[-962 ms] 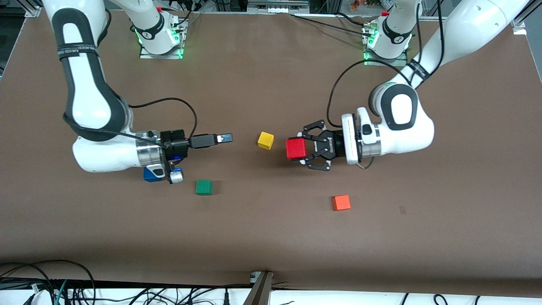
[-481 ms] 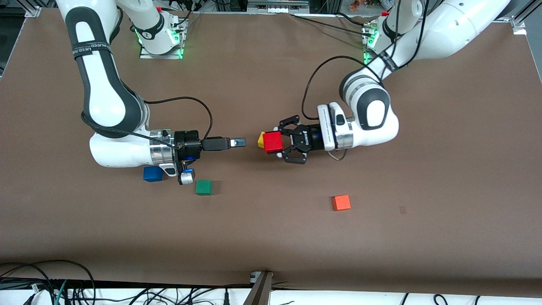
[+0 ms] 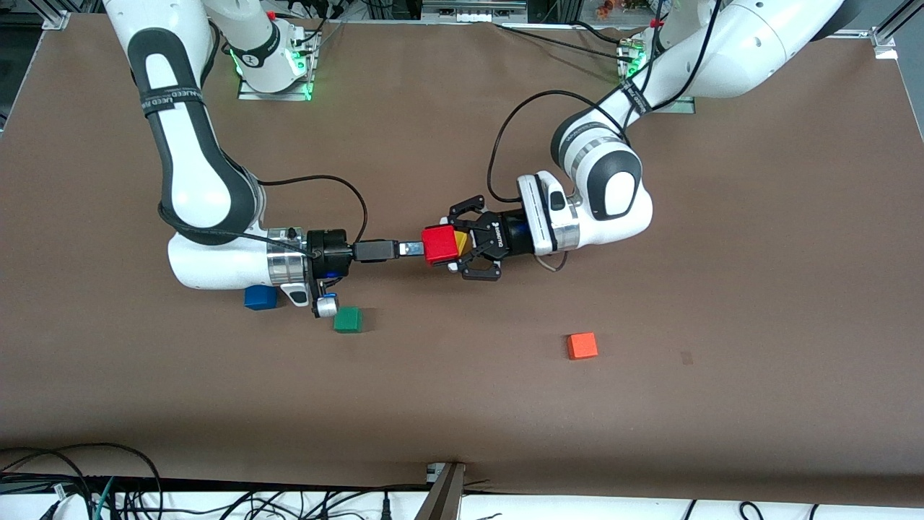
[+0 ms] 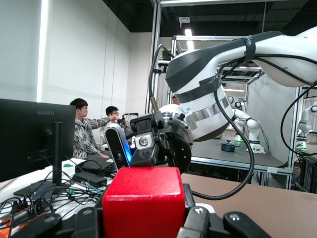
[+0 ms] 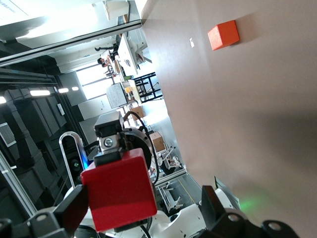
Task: Pass red block to right arm, stack on blue
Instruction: 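Close the right gripper on the red cube held by the left gripper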
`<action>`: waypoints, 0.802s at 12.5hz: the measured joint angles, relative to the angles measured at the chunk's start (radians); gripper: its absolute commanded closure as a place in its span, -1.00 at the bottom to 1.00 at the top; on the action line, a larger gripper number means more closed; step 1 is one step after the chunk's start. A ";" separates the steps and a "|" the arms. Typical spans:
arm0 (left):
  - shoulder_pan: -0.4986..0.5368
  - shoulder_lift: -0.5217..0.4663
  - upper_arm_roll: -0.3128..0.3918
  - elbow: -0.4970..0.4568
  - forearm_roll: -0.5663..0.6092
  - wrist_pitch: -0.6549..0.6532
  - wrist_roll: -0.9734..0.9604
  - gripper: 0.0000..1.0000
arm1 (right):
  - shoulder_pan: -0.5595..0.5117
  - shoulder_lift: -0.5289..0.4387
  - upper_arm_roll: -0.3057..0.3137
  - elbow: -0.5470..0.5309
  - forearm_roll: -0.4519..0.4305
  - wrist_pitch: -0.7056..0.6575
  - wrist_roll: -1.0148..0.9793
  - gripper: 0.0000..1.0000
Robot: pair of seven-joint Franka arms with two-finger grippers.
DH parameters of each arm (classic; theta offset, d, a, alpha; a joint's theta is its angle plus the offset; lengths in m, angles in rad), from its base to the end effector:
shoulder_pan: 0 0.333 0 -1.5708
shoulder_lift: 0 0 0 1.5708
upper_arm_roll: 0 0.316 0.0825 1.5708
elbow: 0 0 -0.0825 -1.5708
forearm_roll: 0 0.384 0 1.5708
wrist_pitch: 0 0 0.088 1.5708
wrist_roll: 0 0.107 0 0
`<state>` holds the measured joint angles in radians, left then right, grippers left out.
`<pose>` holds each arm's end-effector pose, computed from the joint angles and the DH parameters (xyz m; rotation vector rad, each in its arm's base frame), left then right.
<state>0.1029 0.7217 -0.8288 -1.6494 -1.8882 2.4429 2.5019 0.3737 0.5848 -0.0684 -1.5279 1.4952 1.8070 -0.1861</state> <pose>0.5883 -0.3922 0.3299 1.3756 -0.9741 1.3604 0.6449 0.2999 0.3587 -1.7983 0.1577 0.3382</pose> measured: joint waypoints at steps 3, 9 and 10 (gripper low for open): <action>-0.012 0.009 0.007 0.009 -0.001 0.000 0.000 1.00 | -0.001 0.000 -0.002 -0.002 0.002 0.000 -0.012 -1.00; -0.016 0.009 0.007 0.017 -0.001 0.000 0.000 1.00 | 0.009 -0.002 0.000 0.004 0.006 -0.001 -0.017 -1.00; -0.017 0.009 0.007 0.018 -0.001 0.000 0.000 1.00 | 0.009 -0.004 0.000 0.007 0.006 -0.002 -0.018 -1.00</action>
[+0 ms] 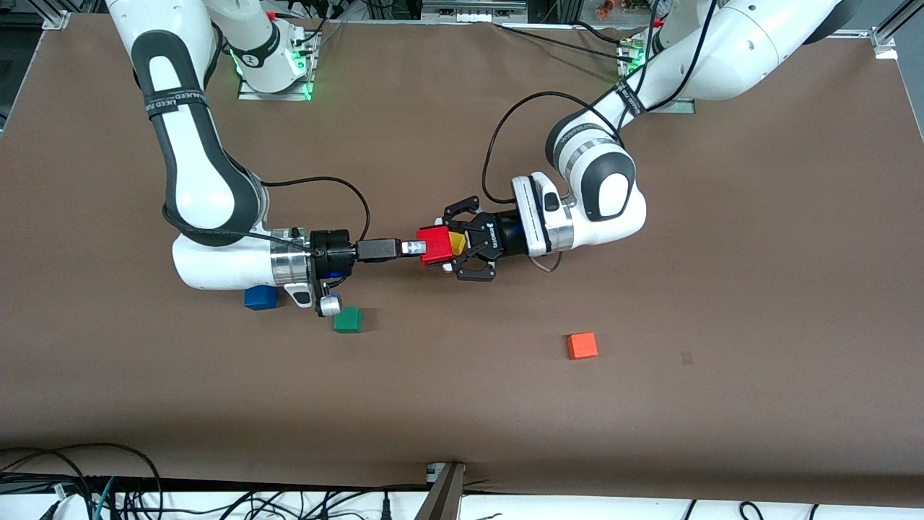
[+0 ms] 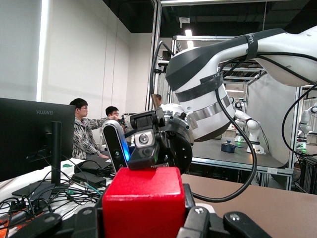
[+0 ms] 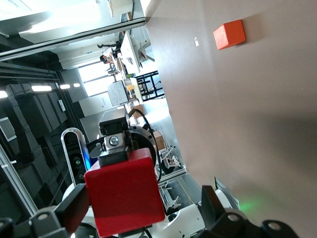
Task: Pass red block to right arm, stack on blue
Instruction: 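Close the right gripper on the red cube held by the left gripper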
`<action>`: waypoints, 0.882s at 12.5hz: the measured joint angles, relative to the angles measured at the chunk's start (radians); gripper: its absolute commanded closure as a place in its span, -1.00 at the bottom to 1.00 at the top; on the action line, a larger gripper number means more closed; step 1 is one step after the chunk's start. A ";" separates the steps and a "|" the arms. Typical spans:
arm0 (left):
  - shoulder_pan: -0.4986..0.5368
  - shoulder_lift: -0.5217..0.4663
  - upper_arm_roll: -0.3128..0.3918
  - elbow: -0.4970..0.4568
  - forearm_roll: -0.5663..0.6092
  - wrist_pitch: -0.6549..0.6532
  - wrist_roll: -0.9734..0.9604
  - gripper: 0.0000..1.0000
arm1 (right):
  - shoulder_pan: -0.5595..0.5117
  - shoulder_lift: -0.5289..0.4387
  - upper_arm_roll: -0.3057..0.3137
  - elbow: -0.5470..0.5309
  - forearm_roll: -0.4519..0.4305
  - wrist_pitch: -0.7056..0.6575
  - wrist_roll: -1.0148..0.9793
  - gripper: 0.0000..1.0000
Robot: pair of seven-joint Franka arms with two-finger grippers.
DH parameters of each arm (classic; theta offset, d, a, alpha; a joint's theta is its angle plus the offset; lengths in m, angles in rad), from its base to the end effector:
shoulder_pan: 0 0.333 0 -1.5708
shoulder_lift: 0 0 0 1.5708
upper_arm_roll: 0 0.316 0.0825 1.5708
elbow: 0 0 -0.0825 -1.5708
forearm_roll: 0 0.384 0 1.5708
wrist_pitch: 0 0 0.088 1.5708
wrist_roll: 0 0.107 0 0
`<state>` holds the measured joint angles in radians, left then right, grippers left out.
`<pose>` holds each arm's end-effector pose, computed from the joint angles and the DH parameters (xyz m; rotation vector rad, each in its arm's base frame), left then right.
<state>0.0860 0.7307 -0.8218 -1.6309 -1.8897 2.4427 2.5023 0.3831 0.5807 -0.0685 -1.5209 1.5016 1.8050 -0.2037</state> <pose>0.5896 -0.3978 0.3305 1.3679 -0.9727 1.3637 0.6432 0.3067 0.3654 -1.7911 0.1270 0.3240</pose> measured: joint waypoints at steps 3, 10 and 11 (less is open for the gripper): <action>0.000 0.000 0.000 0.003 0.000 0.000 0.000 1.00 | 0.001 -0.012 0.000 0.003 0.000 -0.001 0.000 -0.74; 0.001 0.000 0.001 0.006 -0.004 -0.002 -0.007 -0.16 | 0.009 -0.021 0.000 0.002 -0.002 0.000 -0.016 1.00; 0.001 0.000 0.001 0.006 -0.004 -0.002 -0.006 -0.99 | 0.009 -0.021 0.000 0.002 -0.002 0.000 -0.016 1.00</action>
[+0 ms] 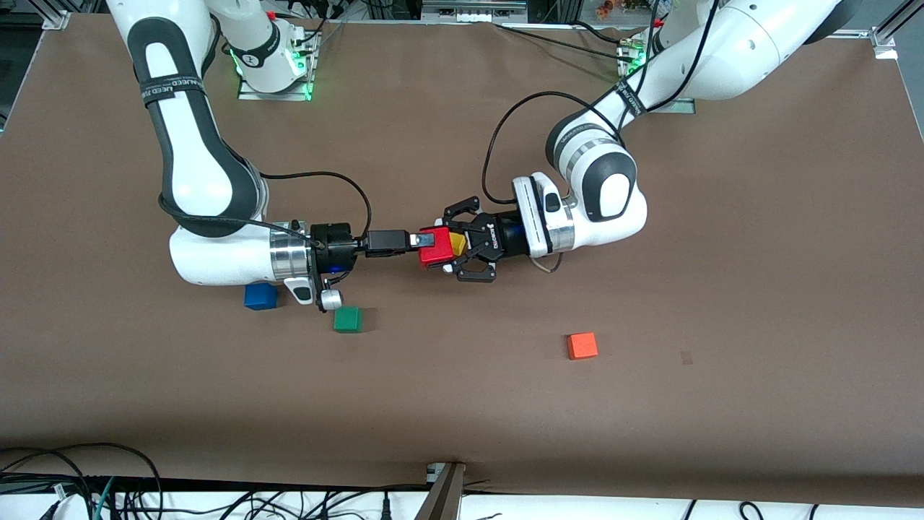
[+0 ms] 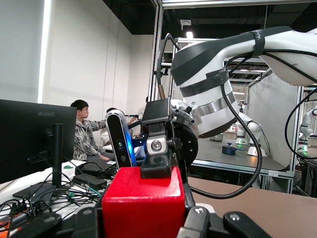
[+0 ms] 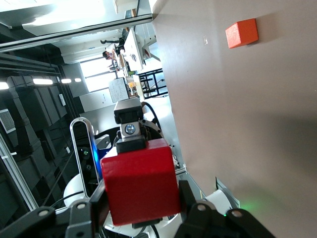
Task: Pass red block to right arm, stack on blue
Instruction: 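Close the right gripper on the red cube held by the left gripper, then open the left gripper and pull it back from the red cube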
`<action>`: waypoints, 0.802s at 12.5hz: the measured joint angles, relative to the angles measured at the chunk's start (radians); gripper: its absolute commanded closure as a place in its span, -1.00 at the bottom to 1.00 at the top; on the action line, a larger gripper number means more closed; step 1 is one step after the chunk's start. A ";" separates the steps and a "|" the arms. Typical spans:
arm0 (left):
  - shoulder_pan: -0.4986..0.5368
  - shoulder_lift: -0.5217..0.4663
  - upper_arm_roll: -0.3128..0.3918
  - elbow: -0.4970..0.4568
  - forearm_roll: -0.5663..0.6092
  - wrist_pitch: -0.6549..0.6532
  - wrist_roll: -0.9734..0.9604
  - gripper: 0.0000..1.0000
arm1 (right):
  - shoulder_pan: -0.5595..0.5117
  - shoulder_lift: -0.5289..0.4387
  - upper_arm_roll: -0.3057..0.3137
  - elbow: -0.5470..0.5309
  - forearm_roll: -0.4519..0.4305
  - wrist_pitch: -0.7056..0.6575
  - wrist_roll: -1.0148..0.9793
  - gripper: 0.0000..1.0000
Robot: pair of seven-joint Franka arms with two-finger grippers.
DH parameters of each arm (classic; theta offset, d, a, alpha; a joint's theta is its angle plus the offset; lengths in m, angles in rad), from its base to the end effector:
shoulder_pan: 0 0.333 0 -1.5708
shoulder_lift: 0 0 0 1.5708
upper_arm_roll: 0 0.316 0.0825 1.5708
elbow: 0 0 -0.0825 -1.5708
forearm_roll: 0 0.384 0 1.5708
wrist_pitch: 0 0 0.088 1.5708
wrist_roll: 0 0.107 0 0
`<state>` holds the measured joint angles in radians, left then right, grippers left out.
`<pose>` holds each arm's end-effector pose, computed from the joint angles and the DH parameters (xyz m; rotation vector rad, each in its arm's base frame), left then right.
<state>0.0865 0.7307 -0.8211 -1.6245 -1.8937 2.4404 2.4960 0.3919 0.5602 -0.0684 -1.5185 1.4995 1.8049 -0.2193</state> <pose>0.5920 -0.3970 0.3332 1.3668 -0.9611 1.3667 0.6400 0.3123 0.3810 -1.7884 0.0873 0.3006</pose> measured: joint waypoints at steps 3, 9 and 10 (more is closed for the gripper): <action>-0.001 0.000 0.000 0.000 0.000 0.000 0.003 -1.00 | 0.002 -0.001 0.000 0.000 0.000 -0.001 0.001 1.00; 0.006 -0.002 0.002 0.014 0.000 0.000 0.010 -1.00 | 0.001 -0.008 -0.011 0.011 -0.049 -0.001 0.001 1.00; 0.011 -0.005 0.002 0.017 0.000 0.000 0.011 -1.00 | 0.000 -0.008 -0.013 0.013 -0.062 -0.001 0.001 1.00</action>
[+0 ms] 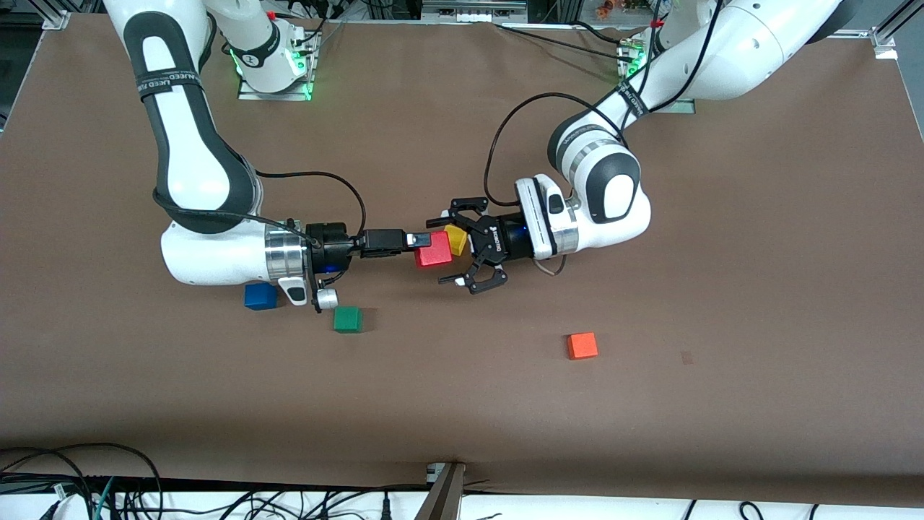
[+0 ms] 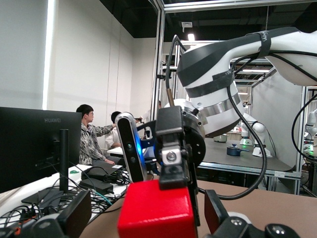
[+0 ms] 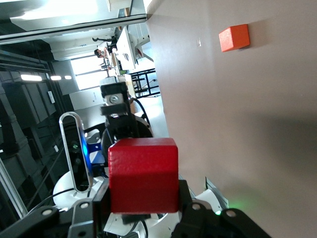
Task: Pass red block to right arm, stack on blue
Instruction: 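Open the left gripper and pull it back from the red cube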
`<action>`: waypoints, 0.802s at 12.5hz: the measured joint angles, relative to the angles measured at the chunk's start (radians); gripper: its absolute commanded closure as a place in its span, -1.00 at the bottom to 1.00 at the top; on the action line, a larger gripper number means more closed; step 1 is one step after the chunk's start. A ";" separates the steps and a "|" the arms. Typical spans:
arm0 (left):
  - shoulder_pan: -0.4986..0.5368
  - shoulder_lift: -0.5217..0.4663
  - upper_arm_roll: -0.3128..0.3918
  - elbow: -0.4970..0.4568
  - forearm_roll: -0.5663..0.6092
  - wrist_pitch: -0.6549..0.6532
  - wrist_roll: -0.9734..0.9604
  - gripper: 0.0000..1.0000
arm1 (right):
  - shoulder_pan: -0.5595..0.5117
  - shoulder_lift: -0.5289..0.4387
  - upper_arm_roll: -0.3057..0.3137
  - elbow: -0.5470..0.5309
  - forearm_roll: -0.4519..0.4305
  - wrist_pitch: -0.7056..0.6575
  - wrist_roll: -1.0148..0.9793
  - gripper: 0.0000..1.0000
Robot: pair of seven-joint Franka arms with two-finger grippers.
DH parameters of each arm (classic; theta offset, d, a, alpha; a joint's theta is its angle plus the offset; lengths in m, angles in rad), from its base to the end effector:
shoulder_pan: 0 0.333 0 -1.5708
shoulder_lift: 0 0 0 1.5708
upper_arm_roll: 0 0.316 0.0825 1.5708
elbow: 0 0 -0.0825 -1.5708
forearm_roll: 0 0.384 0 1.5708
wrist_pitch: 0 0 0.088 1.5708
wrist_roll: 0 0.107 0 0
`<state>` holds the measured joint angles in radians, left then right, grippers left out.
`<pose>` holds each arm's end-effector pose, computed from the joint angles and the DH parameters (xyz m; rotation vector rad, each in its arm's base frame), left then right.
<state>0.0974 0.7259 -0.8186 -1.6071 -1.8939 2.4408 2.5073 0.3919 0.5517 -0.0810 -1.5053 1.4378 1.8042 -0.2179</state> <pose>0.6025 -0.3881 0.3424 1.3631 -0.9644 1.4068 0.6426 0.3051 0.3885 -1.8450 0.0512 0.2806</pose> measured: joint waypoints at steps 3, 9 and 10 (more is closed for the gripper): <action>0.036 -0.007 0.003 0.002 0.000 0.000 0.000 -1.00 | -0.004 -0.001 -0.028 0.013 -0.073 0.004 0.000 1.00; 0.109 -0.008 0.008 0.001 0.242 0.001 -0.220 -1.00 | -0.012 -0.010 -0.094 0.052 -0.457 0.004 0.001 1.00; 0.126 -0.008 0.009 0.001 0.332 0.001 -0.298 -1.00 | -0.012 -0.010 -0.102 0.052 -0.519 0.004 0.001 1.00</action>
<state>0.2237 0.7176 -0.8100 -1.6061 -1.5622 2.4417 2.2098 0.3800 0.5420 -0.1834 -1.4532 0.9188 1.8079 -0.2172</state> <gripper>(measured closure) 0.000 0.441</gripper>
